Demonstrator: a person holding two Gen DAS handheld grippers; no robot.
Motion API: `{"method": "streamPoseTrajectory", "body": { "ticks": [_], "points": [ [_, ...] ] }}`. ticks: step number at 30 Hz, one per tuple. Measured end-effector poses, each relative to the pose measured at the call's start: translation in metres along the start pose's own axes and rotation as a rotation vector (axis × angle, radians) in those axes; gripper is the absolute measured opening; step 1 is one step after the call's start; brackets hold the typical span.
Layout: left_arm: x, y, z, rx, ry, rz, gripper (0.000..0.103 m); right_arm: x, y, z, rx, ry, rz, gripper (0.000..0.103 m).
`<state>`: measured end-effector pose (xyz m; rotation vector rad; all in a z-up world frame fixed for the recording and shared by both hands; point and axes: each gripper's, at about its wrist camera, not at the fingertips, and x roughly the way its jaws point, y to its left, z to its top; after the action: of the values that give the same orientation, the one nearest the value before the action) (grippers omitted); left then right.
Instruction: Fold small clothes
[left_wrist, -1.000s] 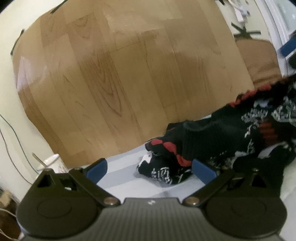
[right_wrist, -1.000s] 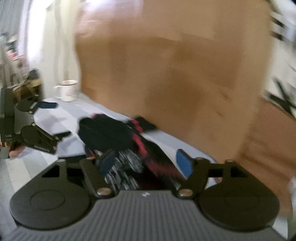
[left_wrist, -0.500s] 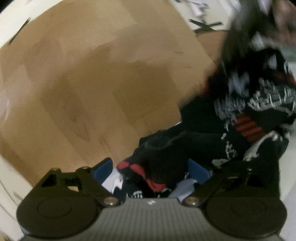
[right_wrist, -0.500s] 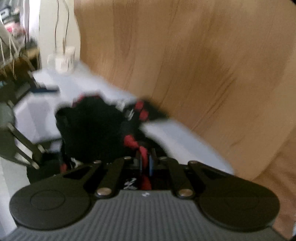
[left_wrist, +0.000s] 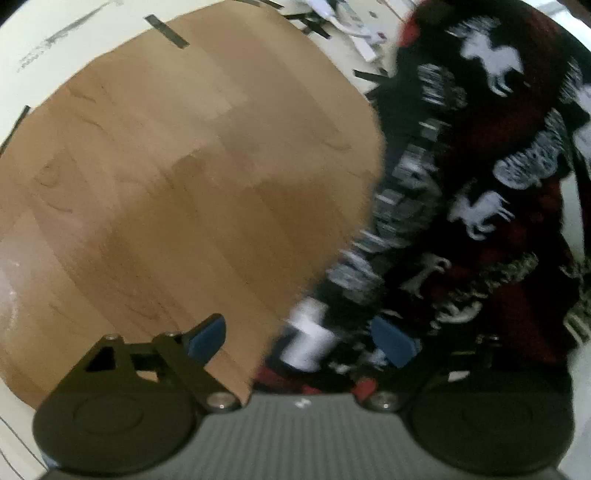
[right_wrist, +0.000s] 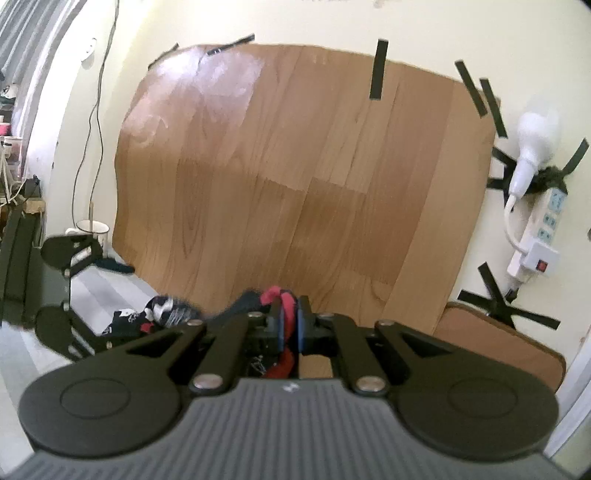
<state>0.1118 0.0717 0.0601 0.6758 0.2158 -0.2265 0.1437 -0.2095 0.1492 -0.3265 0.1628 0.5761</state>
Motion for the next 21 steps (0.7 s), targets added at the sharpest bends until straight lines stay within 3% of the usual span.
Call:
{"method": "streamPoseTrajectory", "body": {
  "ticks": [3,5,10,12,13,14,16,17,21],
  "points": [
    [0.009,0.012,0.005,0.014,0.007,-0.001,0.095,-0.009,0.002,-0.003,-0.020,-0.021,0.010,0.009],
    [0.020,0.011,0.009,0.029,0.019,-0.042,0.102,-0.011,0.004,-0.003,-0.043,-0.037,0.015,0.009],
    [0.051,-0.006,0.012,0.068,0.046,-0.165,0.103,-0.017,0.013,-0.003,-0.092,-0.087,0.021,0.009],
    [0.065,-0.018,0.008,0.085,0.074,-0.182,0.103,-0.023,0.014,-0.003,-0.085,-0.098,0.019,0.009],
    [0.073,-0.023,0.006,0.095,0.089,-0.176,0.095,-0.026,0.013,-0.003,-0.080,-0.107,0.017,0.009],
    [0.080,-0.028,0.003,0.108,0.108,-0.156,0.069,-0.029,0.012,-0.002,-0.079,-0.117,0.011,0.009],
    [0.088,-0.027,0.002,0.097,0.146,-0.088,0.035,-0.033,0.011,0.000,-0.090,-0.135,-0.017,0.009],
    [0.086,-0.022,0.005,0.074,0.151,-0.064,0.024,-0.035,0.009,0.001,-0.089,-0.135,-0.032,0.009],
    [0.053,0.017,0.029,-0.049,0.115,0.045,0.021,-0.041,0.001,0.008,-0.069,-0.156,-0.082,0.009]
  ]
}}
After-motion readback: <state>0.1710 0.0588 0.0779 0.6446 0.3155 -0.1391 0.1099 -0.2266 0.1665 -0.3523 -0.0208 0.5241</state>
